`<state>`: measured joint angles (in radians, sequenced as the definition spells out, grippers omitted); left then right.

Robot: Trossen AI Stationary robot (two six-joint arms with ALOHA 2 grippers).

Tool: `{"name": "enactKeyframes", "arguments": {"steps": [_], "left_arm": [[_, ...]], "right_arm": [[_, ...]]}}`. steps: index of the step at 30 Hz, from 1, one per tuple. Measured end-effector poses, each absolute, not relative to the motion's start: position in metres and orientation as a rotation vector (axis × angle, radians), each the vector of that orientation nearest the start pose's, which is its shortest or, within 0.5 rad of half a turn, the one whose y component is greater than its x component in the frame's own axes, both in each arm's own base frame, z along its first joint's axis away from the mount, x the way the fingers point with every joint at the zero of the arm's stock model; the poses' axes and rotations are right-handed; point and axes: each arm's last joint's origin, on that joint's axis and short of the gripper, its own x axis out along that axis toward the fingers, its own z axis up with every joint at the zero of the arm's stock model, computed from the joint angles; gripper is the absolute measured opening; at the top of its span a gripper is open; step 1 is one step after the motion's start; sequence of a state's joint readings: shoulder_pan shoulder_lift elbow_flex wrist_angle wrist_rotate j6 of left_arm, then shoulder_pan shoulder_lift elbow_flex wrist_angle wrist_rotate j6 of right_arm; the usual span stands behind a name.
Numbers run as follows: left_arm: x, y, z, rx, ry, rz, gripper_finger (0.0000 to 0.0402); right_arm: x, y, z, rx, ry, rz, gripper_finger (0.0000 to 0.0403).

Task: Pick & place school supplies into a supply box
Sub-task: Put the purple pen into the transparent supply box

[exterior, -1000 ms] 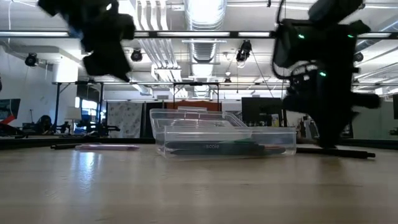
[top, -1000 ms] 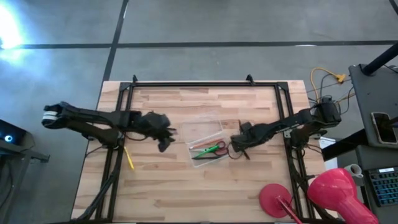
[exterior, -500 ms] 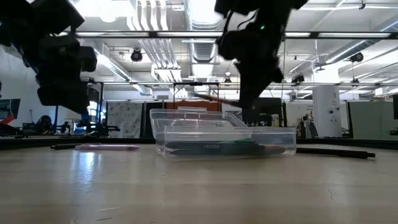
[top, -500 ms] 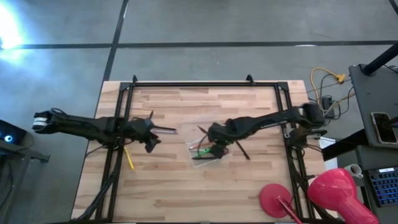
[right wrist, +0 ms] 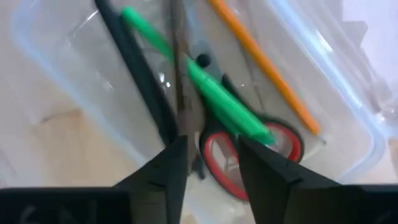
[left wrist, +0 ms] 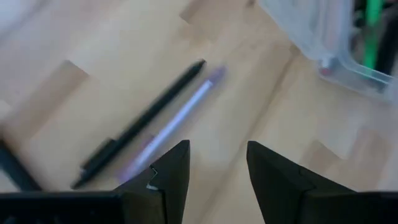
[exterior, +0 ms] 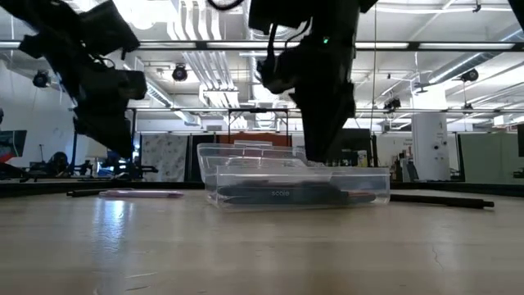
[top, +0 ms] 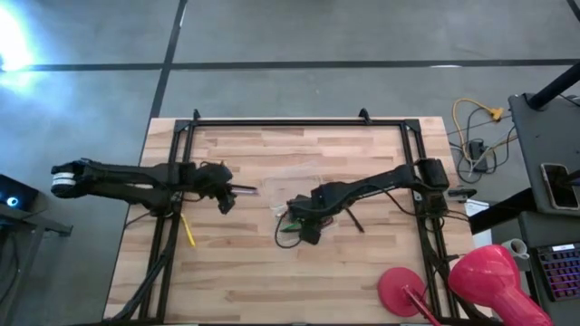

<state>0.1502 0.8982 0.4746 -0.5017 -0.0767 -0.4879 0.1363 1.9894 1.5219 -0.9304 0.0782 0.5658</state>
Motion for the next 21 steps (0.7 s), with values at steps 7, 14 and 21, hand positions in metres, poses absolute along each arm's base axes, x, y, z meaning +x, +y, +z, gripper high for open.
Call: {"name": "enactKeyframes", "arguments": {"steps": [7, 14, 21], "left_arm": [[0.170, 0.048, 0.185, -0.372, 0.951, 0.430, 0.0143], [0.181, 0.057, 0.164, -0.225, 1.089, 0.321, 0.0143], [0.198, 0.066, 0.156, -0.145, 1.108, 0.339, 0.0143]], "right_arm": [[0.385, 0.053, 0.207, 0.338, 1.313, -0.338, 0.0166], [0.392, 0.054, 0.213, 0.358, 1.243, -0.314, 0.0172], [0.395, 0.055, 0.214, 0.361, 1.214, -0.299, 0.0166]]}}
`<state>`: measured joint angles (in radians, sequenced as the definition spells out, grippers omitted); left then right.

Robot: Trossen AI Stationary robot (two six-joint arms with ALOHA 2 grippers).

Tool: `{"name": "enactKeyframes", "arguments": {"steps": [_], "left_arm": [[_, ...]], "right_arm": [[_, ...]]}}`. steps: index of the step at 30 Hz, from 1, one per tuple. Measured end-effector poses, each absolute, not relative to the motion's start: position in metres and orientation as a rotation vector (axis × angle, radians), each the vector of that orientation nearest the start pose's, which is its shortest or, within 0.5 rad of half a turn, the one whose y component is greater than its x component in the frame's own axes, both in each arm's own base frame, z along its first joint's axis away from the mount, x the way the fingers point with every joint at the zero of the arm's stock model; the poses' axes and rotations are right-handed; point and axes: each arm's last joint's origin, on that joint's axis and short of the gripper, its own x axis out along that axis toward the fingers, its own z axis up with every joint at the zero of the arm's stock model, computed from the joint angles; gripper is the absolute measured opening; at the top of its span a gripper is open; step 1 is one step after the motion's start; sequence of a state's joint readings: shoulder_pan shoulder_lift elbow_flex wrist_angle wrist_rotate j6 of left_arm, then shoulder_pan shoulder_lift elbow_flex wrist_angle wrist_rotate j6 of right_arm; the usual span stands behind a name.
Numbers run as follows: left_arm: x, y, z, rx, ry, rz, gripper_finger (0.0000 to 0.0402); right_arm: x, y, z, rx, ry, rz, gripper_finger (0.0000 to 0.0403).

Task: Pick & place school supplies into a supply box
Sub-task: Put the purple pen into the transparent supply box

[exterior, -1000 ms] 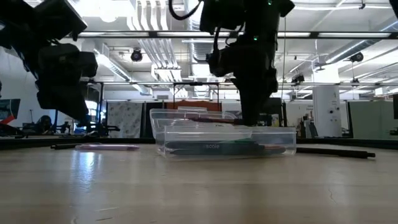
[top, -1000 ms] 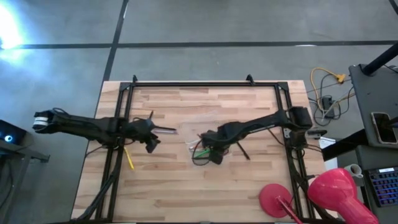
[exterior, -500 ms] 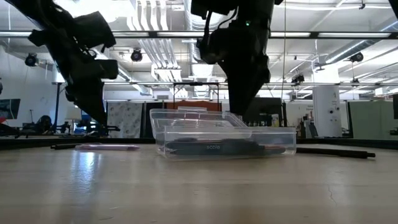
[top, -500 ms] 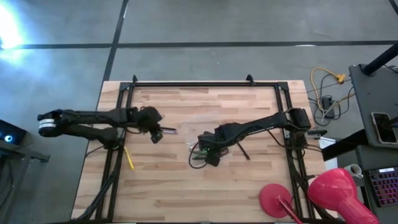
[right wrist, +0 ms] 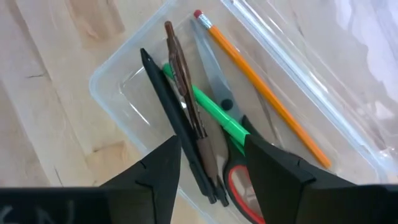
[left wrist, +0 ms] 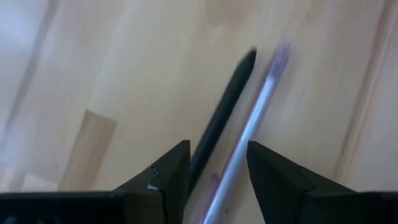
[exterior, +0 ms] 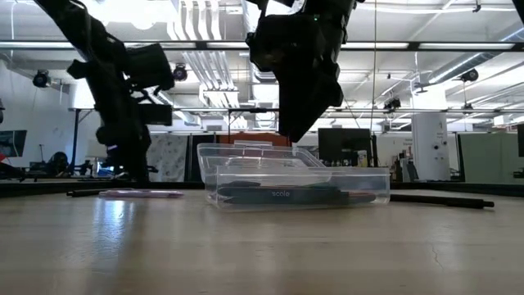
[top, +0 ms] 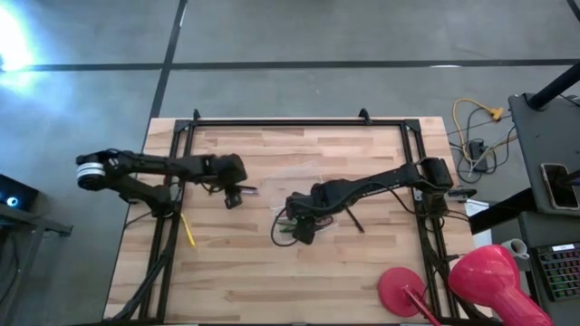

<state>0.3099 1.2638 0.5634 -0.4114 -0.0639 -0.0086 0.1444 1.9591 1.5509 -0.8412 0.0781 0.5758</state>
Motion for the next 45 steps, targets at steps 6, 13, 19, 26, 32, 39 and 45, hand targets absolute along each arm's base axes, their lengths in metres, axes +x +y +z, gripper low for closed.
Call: {"name": "enactKeyframes", "arguments": {"steps": [6, 13, 19, 26, 32, 39, 45], "left_arm": [[0.207, 0.070, 0.168, -0.078, 1.080, 0.309, 0.0143], [0.198, 0.068, 0.153, -0.074, 1.133, 0.154, 0.0143], [0.196, 0.071, 0.139, -0.019, 1.185, 0.162, 0.0143], [0.209, 0.074, 0.159, -0.054, 1.108, 0.140, 0.0143], [0.211, 0.074, 0.159, -0.031, 1.102, 0.117, 0.0143], [0.205, 0.070, 0.126, -0.097, 1.204, 0.045, 0.0143], [0.209, 0.071, 0.116, -0.139, 1.253, 0.048, 0.0116]], "right_arm": [[0.395, 0.055, 0.214, 0.358, 1.219, -0.301, 0.0169], [0.395, 0.055, 0.214, 0.358, 1.220, -0.301, 0.0162], [0.395, 0.055, 0.214, 0.359, 1.219, -0.302, 0.0157], [0.395, 0.055, 0.214, 0.359, 1.220, -0.302, 0.0161], [0.395, 0.054, 0.214, 0.358, 1.219, -0.306, 0.0158], [0.395, 0.051, 0.214, 0.347, 1.207, -0.333, 0.0152], [0.395, 0.051, 0.214, 0.342, 1.204, -0.337, 0.0157]]}}
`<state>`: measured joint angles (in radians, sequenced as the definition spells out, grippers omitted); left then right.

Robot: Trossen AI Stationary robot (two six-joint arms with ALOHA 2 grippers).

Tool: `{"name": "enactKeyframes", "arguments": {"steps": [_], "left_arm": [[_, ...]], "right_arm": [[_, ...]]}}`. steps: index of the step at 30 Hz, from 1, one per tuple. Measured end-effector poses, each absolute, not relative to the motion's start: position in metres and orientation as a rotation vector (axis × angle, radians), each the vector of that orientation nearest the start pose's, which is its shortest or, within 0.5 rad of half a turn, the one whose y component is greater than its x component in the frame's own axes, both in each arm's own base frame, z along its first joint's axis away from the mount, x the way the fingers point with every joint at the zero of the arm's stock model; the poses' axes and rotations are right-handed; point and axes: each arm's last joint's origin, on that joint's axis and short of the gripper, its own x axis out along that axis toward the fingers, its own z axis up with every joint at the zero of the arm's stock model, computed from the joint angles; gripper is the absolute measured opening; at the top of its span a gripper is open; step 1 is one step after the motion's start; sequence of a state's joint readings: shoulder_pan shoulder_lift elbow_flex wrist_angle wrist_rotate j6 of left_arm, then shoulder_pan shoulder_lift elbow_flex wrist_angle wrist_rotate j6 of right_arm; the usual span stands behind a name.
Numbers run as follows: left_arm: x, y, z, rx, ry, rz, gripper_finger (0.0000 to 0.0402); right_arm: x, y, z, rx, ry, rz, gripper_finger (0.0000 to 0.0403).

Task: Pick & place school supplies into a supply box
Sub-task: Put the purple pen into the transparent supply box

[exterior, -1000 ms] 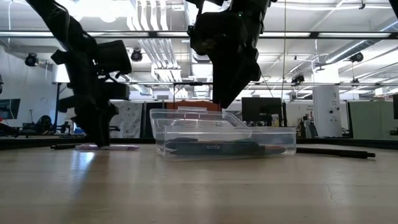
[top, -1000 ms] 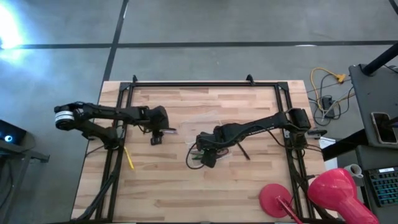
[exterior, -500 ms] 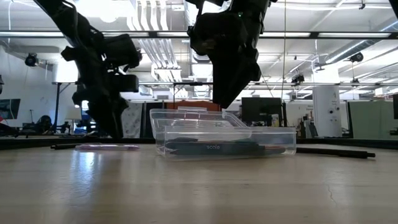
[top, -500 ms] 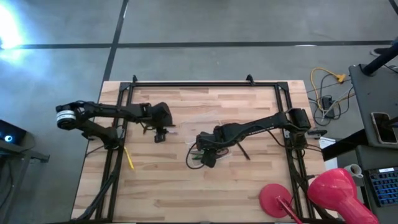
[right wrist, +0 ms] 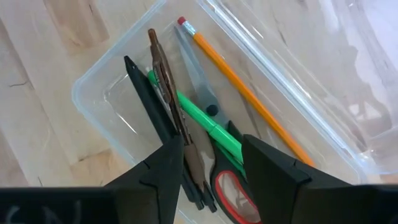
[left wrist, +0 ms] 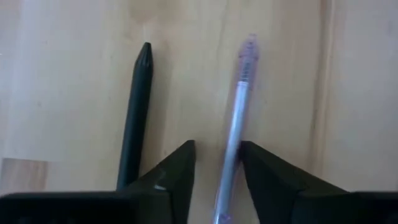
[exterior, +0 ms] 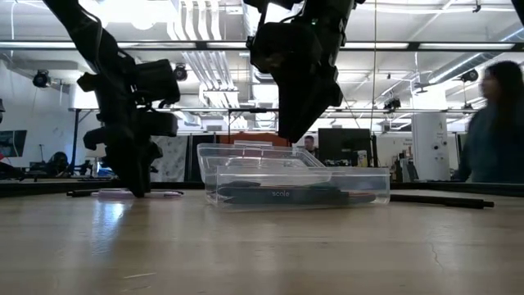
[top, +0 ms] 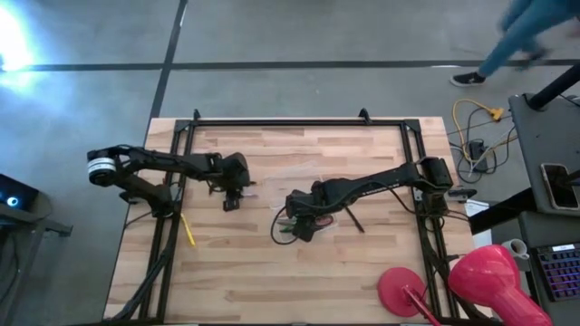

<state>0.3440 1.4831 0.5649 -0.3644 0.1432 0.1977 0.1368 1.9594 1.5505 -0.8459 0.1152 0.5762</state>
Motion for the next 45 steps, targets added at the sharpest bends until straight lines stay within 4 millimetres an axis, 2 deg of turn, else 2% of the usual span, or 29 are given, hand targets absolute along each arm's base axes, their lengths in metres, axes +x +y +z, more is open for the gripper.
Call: {"name": "enactKeyframes", "arguments": {"steps": [6, 12, 16, 20, 23, 27, 31, 35, 39, 42, 45], "left_arm": [[0.212, 0.069, 0.116, -0.117, 1.262, 0.082, 0.0018], [0.211, 0.067, 0.122, -0.313, 1.214, 0.160, 0.0014], [0.205, 0.058, 0.147, -0.447, 1.104, 0.117, 0.0014], [0.197, 0.049, 0.191, -0.521, 0.860, 0.064, 0.0013], [0.189, 0.037, 0.215, -0.549, 0.715, 0.021, 0.0013], [0.185, 0.028, 0.234, -0.593, 0.585, 0.020, 0.0013], [0.190, 0.019, 0.234, -0.585, 0.572, 0.036, 0.0013], [0.205, 0.010, 0.232, -0.595, 0.536, 0.011, 0.0013], [0.226, 0.000, 0.227, -0.589, 0.480, -0.054, 0.0013], [0.242, -0.004, 0.215, -0.606, 0.512, -0.059, 0.0013], [0.263, -0.008, 0.212, -0.593, 0.550, -0.066, 0.0013]], "right_arm": [[0.395, 0.051, 0.214, 0.331, 1.197, -0.352, 0.0154], [0.396, 0.051, 0.214, 0.333, 1.188, -0.349, 0.0146], [0.397, 0.051, 0.214, 0.336, 1.180, -0.346, 0.0144], [0.398, 0.051, 0.214, 0.337, 1.176, -0.345, 0.0144], [0.399, 0.051, 0.215, 0.340, 1.167, -0.342, 0.0146], [0.403, 0.052, 0.216, 0.352, 1.122, -0.328, 0.0148], [0.410, 0.051, 0.221, 0.391, 1.058, -0.309, 0.0144], [0.408, 0.050, 0.238, 0.402, 1.013, -0.306, 0.0139], [0.392, 0.057, 0.268, 0.329, 0.915, -0.362, 0.0136], [0.377, 0.061, 0.290, 0.314, 0.848, -0.362, 0.0138], [0.359, 0.059, 0.309, 0.313, 0.801, -0.362, 0.0141]]}}
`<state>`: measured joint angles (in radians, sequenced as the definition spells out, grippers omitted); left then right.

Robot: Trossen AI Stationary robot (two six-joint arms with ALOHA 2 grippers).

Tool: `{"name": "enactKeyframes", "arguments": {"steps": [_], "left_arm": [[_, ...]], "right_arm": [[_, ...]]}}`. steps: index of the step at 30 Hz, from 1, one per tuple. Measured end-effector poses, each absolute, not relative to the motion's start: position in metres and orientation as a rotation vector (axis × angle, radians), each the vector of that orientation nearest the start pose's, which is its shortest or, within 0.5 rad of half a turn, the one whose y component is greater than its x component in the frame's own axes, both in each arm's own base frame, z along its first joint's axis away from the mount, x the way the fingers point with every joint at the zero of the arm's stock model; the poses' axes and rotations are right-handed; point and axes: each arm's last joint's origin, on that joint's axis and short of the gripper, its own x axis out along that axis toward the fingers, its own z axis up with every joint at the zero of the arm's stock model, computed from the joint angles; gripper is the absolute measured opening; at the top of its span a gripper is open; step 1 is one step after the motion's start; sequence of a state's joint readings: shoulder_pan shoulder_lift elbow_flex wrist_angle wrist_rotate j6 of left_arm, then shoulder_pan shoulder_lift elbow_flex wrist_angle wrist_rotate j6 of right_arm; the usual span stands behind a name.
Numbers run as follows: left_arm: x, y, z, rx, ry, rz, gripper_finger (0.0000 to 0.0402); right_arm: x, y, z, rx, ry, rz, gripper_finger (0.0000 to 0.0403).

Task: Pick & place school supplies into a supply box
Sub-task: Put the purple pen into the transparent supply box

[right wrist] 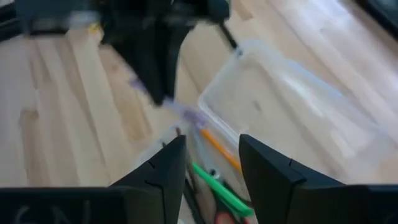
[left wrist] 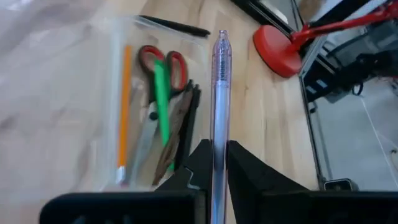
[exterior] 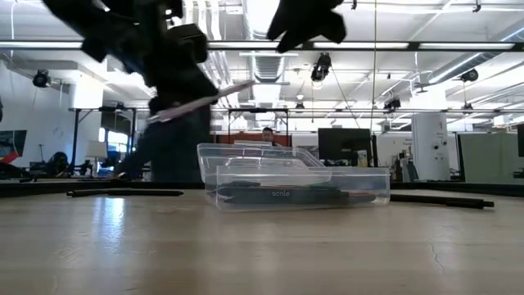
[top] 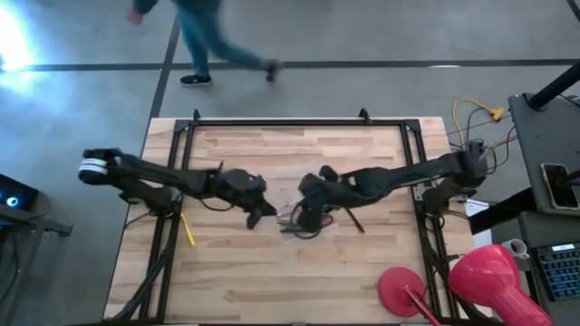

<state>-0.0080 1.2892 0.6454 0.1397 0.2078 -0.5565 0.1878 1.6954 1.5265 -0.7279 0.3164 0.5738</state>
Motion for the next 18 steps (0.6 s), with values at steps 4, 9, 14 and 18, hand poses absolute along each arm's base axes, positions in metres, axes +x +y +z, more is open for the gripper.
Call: {"name": "enactKeyframes", "arguments": {"steps": [4, 9, 14, 18], "left_arm": [[0.297, -0.012, 0.216, -0.558, 0.568, -0.082, 0.0013], [0.344, -0.011, 0.219, -0.497, 0.671, -0.027, 0.0018], [0.378, -0.009, 0.197, -0.446, 0.885, 0.097, 0.0022], [0.397, -0.008, 0.186, -0.417, 0.950, 0.170, 0.0045]], "right_arm": [[0.333, 0.054, 0.318, 0.282, 0.799, -0.348, 0.0144], [0.297, 0.049, 0.313, 0.275, 0.828, -0.304, 0.0140], [0.263, 0.044, 0.288, 0.320, 0.902, -0.291, 0.0133], [0.242, 0.041, 0.271, 0.347, 0.906, -0.300, 0.0132]]}}
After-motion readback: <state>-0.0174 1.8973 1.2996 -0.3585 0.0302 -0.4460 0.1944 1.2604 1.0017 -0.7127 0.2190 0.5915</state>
